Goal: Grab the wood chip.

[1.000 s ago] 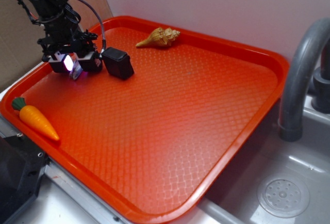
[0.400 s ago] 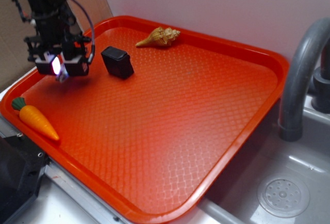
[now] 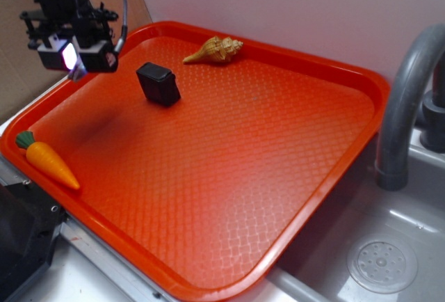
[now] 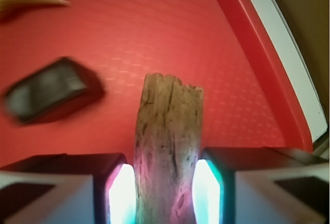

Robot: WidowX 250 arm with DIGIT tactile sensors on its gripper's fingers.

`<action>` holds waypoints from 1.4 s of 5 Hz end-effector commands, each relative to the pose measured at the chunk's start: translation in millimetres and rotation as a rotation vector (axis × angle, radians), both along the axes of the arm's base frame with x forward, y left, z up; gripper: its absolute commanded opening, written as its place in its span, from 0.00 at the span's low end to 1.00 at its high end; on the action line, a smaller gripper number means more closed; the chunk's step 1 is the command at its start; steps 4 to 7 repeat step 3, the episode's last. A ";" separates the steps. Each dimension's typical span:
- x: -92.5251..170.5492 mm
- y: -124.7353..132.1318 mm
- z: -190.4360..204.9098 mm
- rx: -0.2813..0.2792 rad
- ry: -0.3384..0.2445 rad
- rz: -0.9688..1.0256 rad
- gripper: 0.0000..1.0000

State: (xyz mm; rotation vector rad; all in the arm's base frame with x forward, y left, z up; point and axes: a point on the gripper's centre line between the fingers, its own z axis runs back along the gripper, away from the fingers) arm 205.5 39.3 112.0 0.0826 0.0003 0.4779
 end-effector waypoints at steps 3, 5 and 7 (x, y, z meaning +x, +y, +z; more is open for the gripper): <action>5.5 -51.3 89.0 -0.190 -0.128 -0.174 0.00; 5.5 -51.3 89.0 -0.190 -0.128 -0.174 0.00; 5.5 -51.3 89.0 -0.190 -0.128 -0.174 0.00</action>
